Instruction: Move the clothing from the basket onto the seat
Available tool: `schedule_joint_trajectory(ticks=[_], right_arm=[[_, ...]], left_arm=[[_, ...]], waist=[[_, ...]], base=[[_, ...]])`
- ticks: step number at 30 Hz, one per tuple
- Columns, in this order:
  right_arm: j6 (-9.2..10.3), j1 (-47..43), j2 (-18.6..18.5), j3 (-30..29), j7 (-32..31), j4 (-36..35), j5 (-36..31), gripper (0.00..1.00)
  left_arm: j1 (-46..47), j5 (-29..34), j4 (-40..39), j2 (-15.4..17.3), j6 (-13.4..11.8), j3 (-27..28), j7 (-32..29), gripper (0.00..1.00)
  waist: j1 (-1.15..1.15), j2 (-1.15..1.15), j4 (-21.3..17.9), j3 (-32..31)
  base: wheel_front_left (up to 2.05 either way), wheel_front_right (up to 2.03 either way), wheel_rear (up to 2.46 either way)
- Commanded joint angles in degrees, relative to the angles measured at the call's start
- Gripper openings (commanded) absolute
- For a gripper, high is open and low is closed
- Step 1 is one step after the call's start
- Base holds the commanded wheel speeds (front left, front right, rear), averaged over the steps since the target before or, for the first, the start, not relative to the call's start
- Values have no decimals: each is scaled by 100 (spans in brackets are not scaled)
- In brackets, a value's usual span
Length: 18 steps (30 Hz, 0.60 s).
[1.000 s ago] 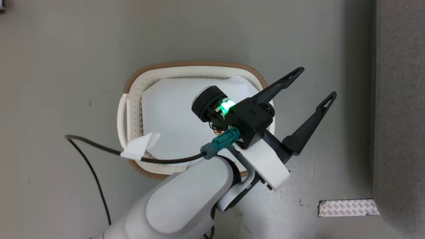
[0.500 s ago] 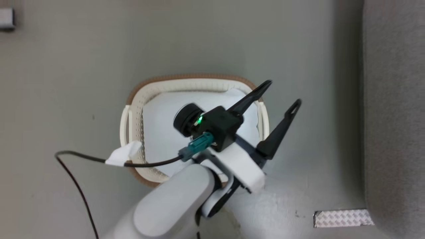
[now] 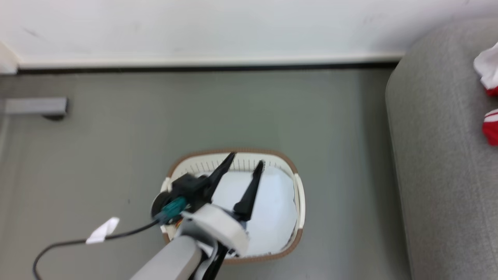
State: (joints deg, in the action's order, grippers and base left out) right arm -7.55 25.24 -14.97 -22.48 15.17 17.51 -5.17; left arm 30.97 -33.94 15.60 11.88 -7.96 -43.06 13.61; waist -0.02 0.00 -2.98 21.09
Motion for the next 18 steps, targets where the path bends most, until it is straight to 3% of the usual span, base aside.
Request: schedule_joint_trajectory(ticks=[1,12,18], right_arm=[[14,-300,54,111,-6,-133,58,100],[14,-1620,648,856,-6,-669,207,100],[13,-2263,951,1182,-6,-804,158,100]], left_arm=[[-291,-161,98,92,-37,117,71,100],[-1670,91,353,261,-364,1164,154,100],[-2310,483,336,173,-258,1802,154,100]], waist=[[2,0,76,-674],[2,0,329,-1763],[2,0,538,-2109]], base=[[0,0,0],[0,0,0],[0,0,0]])
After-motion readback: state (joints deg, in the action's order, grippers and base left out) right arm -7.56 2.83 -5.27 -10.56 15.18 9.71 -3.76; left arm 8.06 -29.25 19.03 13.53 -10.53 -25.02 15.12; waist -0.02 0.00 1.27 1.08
